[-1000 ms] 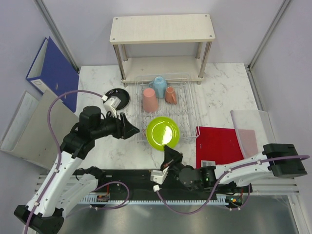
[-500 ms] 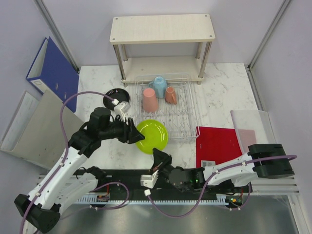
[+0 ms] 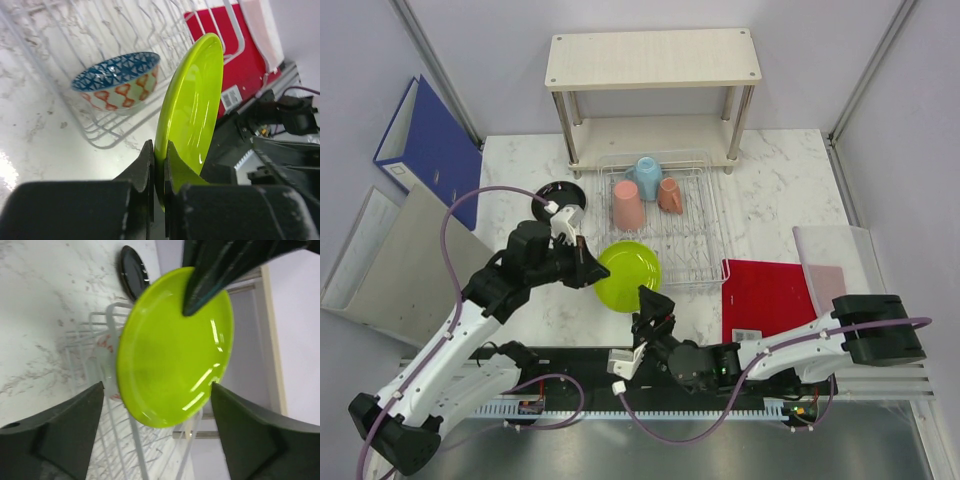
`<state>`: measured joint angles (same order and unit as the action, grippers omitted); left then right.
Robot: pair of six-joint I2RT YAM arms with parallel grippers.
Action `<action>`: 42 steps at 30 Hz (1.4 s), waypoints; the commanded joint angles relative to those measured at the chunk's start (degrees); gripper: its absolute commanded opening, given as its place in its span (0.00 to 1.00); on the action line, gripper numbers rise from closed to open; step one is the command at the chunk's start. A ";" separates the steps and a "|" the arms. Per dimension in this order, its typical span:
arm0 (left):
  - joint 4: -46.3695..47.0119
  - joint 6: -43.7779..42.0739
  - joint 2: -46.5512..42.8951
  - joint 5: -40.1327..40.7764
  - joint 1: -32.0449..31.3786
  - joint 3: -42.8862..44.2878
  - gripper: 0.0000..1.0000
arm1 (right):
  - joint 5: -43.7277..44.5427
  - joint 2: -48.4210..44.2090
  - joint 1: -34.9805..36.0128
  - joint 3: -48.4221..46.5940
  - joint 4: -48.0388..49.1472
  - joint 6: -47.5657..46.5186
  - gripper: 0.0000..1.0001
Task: Unload the mixed dishes from the dish rack
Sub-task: Pick up the plate from the dish rack, then place the plate at the center of the board.
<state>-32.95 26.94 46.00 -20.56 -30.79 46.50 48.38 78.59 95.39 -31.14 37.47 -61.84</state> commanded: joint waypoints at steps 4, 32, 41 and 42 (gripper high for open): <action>2.63 -0.13 1.10 12.54 0.99 3.94 0.02 | 12.25 -9.05 -1.86 -7.35 -1.30 28.35 0.98; 30.58 20.27 44.96 1.13 38.52 17.30 0.02 | -7.77 -37.01 -22.01 -12.72 -33.87 76.43 0.98; 26.72 14.56 55.50 3.85 40.89 24.59 0.02 | -6.90 -38.95 -22.45 -11.40 -34.40 76.26 0.98; 26.01 14.02 56.21 4.03 40.98 24.95 0.02 | -6.98 -38.86 -22.45 -11.40 -34.57 76.35 0.98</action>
<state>-7.18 45.23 98.39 -16.97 9.45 66.78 41.85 40.27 73.21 -43.03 2.94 13.41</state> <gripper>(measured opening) 0.066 0.982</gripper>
